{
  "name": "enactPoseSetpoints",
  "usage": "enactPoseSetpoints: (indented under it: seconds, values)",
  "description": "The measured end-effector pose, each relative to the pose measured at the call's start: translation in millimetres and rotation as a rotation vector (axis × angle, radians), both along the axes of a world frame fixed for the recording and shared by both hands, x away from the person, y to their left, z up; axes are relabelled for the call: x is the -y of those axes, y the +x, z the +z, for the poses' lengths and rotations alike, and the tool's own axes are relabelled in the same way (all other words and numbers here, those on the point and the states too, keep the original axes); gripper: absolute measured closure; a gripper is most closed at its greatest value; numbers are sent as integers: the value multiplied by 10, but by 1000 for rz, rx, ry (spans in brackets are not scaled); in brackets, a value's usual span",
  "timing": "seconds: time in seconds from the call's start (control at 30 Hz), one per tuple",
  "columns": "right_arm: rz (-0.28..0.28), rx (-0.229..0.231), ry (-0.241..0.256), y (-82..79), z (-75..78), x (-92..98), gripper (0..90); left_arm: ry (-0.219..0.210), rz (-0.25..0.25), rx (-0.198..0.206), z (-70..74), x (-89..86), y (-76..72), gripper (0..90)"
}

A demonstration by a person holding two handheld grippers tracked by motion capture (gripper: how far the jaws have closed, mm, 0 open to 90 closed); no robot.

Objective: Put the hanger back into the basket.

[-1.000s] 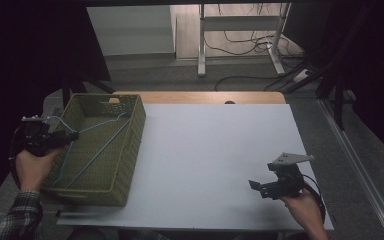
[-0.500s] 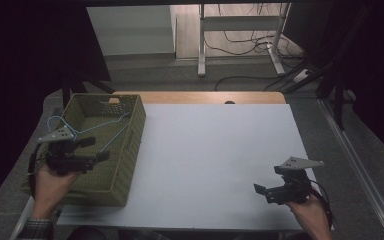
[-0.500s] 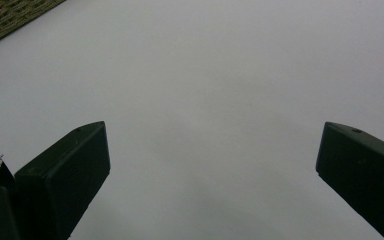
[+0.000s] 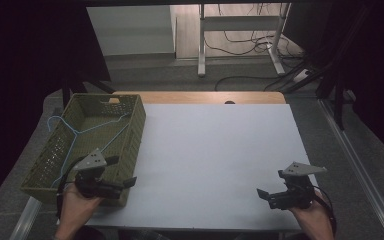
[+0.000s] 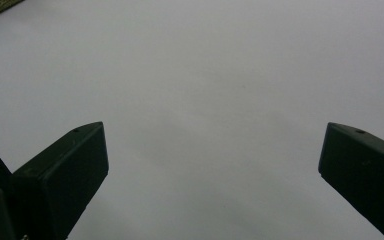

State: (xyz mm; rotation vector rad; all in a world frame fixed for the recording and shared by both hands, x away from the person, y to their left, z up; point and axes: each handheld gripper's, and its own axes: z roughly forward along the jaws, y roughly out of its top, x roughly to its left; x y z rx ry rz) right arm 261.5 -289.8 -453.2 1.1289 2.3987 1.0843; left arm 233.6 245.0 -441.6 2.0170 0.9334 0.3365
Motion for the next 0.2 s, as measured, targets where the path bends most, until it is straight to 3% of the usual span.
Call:
enactPoseSetpoints:
  seconds: [0.2]
  values:
    - [13, -1, -22, 3, -34, -23, 0, -3, 9, -4, -58, -8, 12, 32]
